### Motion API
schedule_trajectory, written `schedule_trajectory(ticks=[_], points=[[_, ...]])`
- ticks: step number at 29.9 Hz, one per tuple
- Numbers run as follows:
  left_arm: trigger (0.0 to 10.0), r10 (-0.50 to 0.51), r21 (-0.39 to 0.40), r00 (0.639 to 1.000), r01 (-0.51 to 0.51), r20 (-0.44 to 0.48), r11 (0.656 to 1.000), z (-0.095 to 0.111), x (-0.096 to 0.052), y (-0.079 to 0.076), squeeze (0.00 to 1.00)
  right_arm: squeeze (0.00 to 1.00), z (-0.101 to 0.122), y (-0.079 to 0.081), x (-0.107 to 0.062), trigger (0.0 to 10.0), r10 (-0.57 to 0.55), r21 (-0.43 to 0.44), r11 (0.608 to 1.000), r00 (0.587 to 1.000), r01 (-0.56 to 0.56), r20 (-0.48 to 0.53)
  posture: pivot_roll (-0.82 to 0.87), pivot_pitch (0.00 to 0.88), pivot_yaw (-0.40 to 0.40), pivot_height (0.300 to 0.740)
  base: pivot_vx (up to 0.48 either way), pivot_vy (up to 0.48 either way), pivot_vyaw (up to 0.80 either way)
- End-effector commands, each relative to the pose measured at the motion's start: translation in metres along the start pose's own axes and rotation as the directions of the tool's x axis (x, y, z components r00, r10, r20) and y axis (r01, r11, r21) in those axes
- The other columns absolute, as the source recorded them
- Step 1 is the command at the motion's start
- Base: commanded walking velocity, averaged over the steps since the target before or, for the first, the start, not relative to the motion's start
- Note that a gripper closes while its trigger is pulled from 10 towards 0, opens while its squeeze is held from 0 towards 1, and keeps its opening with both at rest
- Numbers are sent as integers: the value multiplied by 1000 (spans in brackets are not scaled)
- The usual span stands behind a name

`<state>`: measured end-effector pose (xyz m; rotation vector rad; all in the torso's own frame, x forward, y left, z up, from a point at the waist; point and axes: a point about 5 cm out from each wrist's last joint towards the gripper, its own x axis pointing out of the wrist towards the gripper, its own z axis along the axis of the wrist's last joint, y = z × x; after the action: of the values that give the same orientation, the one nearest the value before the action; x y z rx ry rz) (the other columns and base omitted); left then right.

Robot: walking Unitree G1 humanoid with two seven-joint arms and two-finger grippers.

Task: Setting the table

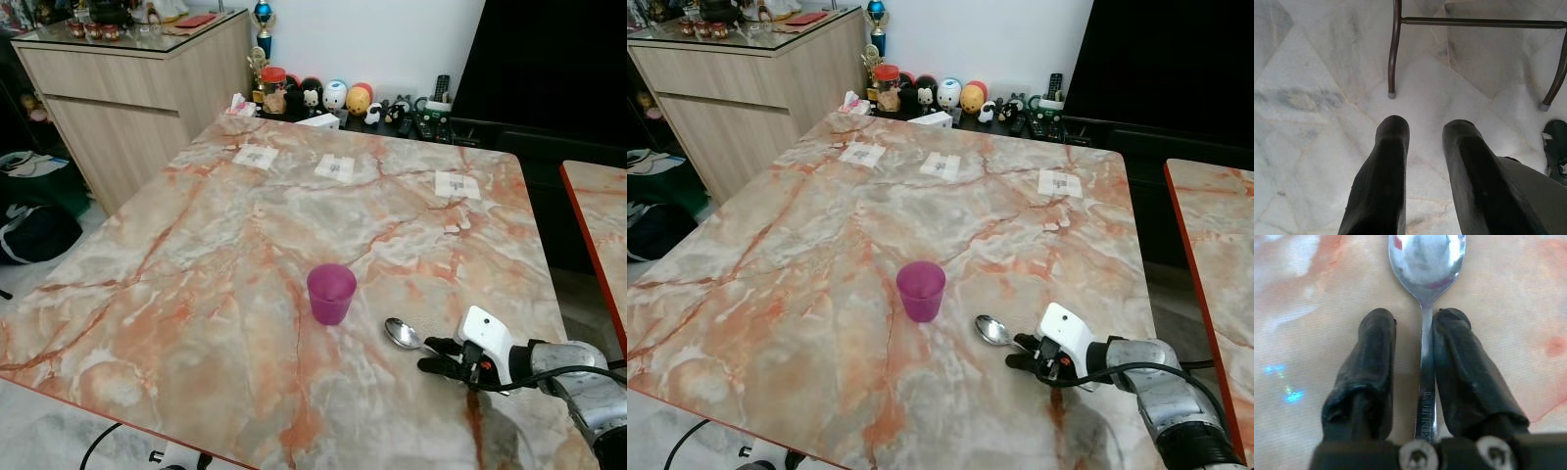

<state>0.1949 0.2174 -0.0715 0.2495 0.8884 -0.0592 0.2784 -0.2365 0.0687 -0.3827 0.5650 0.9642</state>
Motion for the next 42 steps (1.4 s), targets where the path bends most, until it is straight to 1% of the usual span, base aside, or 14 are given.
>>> schedule_trajectory(ticks=[1, 20, 27, 30, 31, 32, 33, 34, 35, 38, 39, 40, 41, 42], points=[[10000, 2, 18, 1000, -2, -14, 1000, -4, -1, 2, 0, 0, -18, 10, 5, 0, 37, 31, 999, 996, -35, -83, 58, 11, -14, 740, 0, 0, 0], [10000, 2, 19, 1000, -2, -12, 1000, -3, -1, 0, 0, 0, -21, 13, 8, 0, 36, 31, 999, 994, -33, -101, 60, 9, -18, 740, 0, 0, 0], [10000, 3, 19, 1000, -3, -10, 1000, -3, -1, 0, 0, 0, -19, 8, 9, 0, -74, 47, 996, 996, 77, -57, 60, 9, -18, 740, 0, 0, 0], [10000, 3, 18, 1000, -3, -9, 1000, -3, -1, 0, 0, 0, -10, -1, 7, 0, -213, 38, 976, 977, 213, 10, 60, 9, -18, 740, 0, 0, 0], [10000, 3, 18, 1000, -3, -9, 1000, -3, -1, 0, 0, 0, -10, -1, 7, 0, -213, 38, 976, 977, 213, 10, 60, 9, -18, 740, 0, 0, 0], [10000, 3, 18, 1000, -3, -9, 1000, -3, -1, 0, 0, 0, -7, -10, 6, 0, -329, 68, 943, 944, 326, 34, 58, 5, -21, 740, 0, 0, 0], [10000, 3, 18, 1000, -3, -9, 1000, -3, 0, 0, 0, 0, -5, -13, 5, 0, -372, 81, 926, 927, 368, 44, 58, 5, -21, 740, 0, 0, 0], [10000, 3, 18, 1000, -2, -8, 1000, -2, 0, 0, 0, 0, 0, -17, 4, 0, -474, 95, 880, 877, 466, 82, 58, 5, -21, 740, 0, 0, 0], [10000, 3, 18, 1000, -3, -8, 1000, -2, 0, 0, 0, 0, 2, -18, 4, 0, -528, 131, 847, 843, 515, 104, 59, 3, -25, 740, 0, 0, 0], [10000, 4, 17, 1000, -4, -7, 1000, -2, 0, 0, 0, 0, 11, -14, 5, 0, -586, 200, 808, 790, 553, 180, 59, 1, -27, 740, 0, 0, 0], [10000, 4, 16, 1000, -4, -5, 1000, -2, 0, 0, 0, 0, 19, -10, 7, 0, -623, 278, 778, 746, 563, 234, 59, 1, -27, 740, 0, 0, 0], [10000, 4, 16, 1000, -4, -5, 1000, -2, 0, 0, 0, 0, 19, -10, 7, 0, -623, 278, 778, 746, 563, 234, 59, 1, -27, 740, 0, 0, 0], [10000, 4, 16, 1000, -4, -4, 1000, -1, 0, 0, 0, 0, 30, -5, 8, 0, -668, 384, 737, 684, 556, 294, 60, 1, -26, 740, 0, 0, 0], [10000, 4, 16, 1000, -4, -4, 1000, -1, 0, 0, 0, 0, 33, -3, 8, 0, -682, 422, 723, 663, 548, 309, 60, 1, -26, 740, 0, 0, 0]])
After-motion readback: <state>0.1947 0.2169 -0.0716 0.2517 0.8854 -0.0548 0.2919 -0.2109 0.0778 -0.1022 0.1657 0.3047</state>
